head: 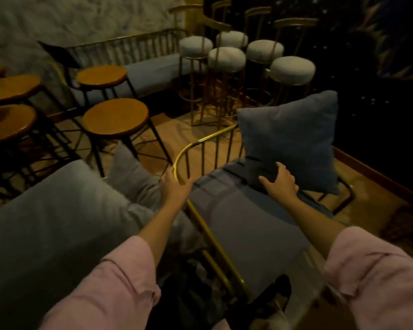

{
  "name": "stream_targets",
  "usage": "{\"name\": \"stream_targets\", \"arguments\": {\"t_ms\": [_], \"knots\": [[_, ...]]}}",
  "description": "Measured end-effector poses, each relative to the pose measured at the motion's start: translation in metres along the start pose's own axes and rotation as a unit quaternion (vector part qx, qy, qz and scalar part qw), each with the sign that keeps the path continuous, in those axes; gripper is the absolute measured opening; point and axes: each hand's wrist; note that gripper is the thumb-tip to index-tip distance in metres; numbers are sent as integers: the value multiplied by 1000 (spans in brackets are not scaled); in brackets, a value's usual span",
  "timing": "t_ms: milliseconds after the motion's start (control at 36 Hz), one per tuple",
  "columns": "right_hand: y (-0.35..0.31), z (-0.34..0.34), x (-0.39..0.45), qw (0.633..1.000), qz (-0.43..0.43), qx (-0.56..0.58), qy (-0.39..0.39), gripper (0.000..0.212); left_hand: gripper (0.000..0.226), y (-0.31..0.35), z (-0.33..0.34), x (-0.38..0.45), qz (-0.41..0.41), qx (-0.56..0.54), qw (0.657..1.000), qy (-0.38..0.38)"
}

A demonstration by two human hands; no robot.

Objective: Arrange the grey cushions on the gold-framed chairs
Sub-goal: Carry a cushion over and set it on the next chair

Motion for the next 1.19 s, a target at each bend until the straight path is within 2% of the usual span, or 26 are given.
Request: {"name": "stream_targets", "arguments": {"t_ms": [139,250,361,389,472,556,611,861,972,1028,1111,1194], "knots": [[68,-52,66,997,61,34,31,80,68,32,94,43,-17,44,997,-67],[112,-81,129,993,88,68,30,83,69,70,170,72,-48,5,992,-120],[147,-102,196,989,109,93,18,91,93,98,249,116,-105,-22,985,-136],[156,-105,214,989,109,101,13,98,92,104,268,128,-120,-34,983,-134],[176,-113,264,988,110,104,21,114,70,116,321,165,-167,-79,974,-128],[182,-116,307,991,98,86,41,113,57,134,363,195,-199,-125,961,-144],[187,-111,330,990,99,82,60,111,63,149,386,210,-211,-143,954,-157],[223,-87,406,991,113,58,44,112,105,151,450,291,-300,-245,916,-105],[237,-79,426,993,107,45,33,110,142,108,464,330,-310,-291,900,-97],[241,-76,433,993,104,38,29,107,136,98,465,340,-310,-317,890,-106],[245,-74,441,993,110,27,24,115,105,121,461,332,-292,-356,877,-135],[245,-75,442,993,109,21,29,108,102,121,455,322,-257,-379,876,-153]]}}
Point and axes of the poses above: each hand's wrist, its own x-axis towards the middle knuckle, its own z-axis out of the palm, y = z × x, and after that the axes turned 7 degrees about -y, right-handed
